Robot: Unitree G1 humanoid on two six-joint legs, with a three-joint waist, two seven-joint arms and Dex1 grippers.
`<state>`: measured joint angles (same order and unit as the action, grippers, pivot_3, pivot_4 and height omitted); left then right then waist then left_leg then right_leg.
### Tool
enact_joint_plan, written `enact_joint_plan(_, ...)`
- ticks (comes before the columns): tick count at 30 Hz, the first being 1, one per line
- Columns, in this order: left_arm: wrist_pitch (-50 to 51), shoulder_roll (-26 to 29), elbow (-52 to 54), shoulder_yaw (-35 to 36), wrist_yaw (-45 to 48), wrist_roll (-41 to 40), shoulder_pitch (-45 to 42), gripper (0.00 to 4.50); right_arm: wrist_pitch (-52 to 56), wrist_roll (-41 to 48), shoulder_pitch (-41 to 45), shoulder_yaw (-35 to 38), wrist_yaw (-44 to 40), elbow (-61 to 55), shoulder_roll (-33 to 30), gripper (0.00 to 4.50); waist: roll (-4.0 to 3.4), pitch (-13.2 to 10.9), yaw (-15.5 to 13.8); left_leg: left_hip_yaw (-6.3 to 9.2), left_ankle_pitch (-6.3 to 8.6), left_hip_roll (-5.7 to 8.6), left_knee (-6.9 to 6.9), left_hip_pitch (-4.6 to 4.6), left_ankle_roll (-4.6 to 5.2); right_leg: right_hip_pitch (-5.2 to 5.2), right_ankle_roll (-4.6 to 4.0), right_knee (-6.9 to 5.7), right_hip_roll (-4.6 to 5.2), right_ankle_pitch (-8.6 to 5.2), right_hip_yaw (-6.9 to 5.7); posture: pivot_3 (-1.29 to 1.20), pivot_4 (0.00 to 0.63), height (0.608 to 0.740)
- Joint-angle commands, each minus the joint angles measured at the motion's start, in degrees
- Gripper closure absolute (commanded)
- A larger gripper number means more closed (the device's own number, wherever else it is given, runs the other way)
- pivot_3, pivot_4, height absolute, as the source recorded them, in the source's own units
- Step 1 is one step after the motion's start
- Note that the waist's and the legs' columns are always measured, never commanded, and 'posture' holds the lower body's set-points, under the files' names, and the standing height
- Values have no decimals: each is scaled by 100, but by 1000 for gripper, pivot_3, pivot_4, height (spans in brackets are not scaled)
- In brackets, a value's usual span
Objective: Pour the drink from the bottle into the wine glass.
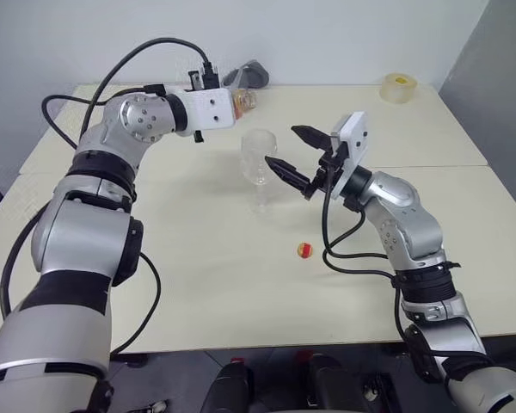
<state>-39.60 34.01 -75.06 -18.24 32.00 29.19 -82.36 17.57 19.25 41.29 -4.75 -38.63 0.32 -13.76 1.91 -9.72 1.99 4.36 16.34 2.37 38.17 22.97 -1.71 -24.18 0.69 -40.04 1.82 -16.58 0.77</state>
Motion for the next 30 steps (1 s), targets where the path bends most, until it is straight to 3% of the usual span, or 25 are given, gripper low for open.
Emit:
enact_joint_plan(1,-160,108,32,1,-227,46,-324,3364,-169,26,96,123,17,-185,-2,0,0,0,1,0,0,0,0,0,0,0,0,0,0,0,0,0,150,740)
enact_joint_plan(11,-393,310,-17,-523,-963,757,-495,3364,-241,-1,130,103,-8,-107,0,0,0,0,3,-2,0,0,1,0,0,-2,0,-4,0,0,1,0,150,740)
enact_joint_plan(30,-630,432,-91,-970,-1581,1317,-693,3364,-440,-90,221,44,-99,73,-34,0,0,0,3,-5,0,1,4,0,0,-3,0,-7,1,0,0,0,150,740)
